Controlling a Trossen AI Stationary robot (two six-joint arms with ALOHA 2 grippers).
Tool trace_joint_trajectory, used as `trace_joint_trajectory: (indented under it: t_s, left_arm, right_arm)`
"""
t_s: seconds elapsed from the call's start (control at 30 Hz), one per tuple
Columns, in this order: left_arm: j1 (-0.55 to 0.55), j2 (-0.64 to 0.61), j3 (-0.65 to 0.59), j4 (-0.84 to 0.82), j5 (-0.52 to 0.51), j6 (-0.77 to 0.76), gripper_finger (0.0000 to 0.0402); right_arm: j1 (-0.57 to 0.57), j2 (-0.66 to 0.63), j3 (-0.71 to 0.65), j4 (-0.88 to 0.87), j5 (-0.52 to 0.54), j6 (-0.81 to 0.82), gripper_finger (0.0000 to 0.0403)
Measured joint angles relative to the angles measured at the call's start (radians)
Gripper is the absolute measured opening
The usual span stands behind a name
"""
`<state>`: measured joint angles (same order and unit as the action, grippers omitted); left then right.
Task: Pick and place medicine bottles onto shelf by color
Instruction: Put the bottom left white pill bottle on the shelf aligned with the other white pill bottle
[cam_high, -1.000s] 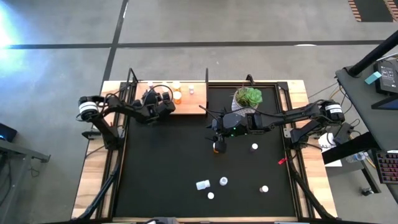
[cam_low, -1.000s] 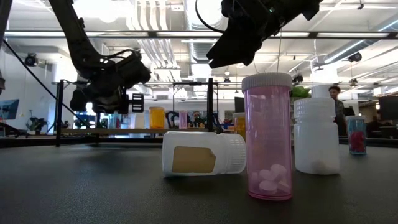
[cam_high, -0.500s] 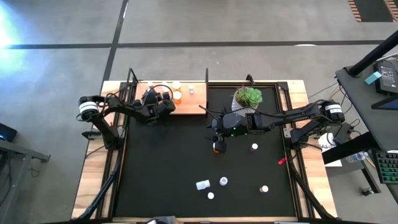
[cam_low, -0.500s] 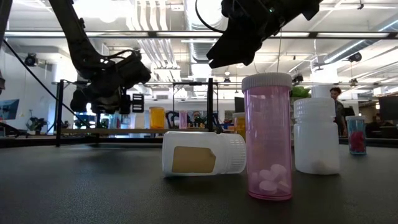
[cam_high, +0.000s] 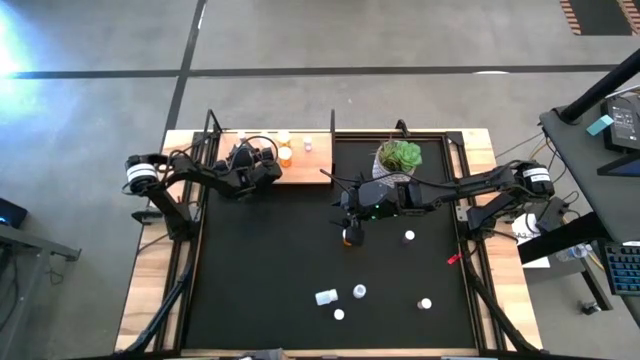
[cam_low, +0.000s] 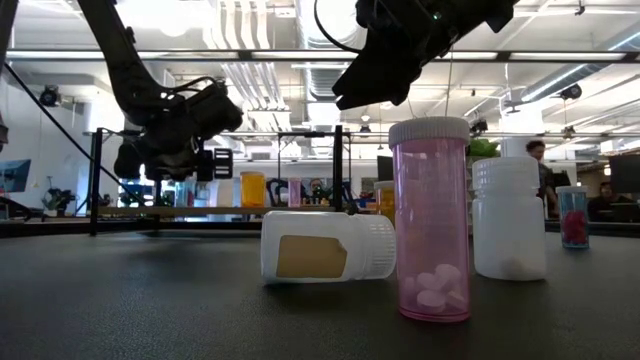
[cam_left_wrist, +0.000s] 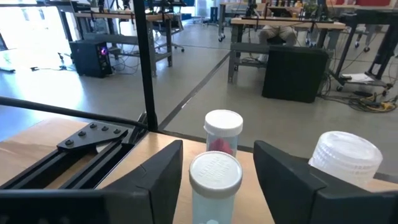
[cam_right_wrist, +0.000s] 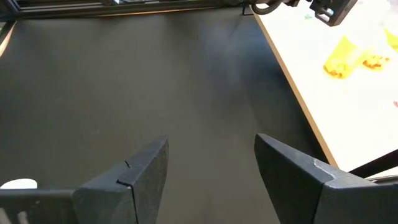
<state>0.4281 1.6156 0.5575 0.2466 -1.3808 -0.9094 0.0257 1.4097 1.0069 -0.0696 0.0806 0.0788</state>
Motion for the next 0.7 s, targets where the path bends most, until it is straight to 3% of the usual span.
trace_joint_trajectory:
  t_s: [0.23,0.7]
  left_arm:
    - [-0.021,-0.035,0.0,-0.002,-0.003,0.043,0.0217]
    - [-0.125,-0.218,0.001,0.003,-0.003,0.283,0.022]
  right_arm:
    - [0.0,0.0,0.0,0.0,0.0,0.0,0.0228]
    - [0.0,0.0,0.0,0.0,0.0,0.0,0.0228]
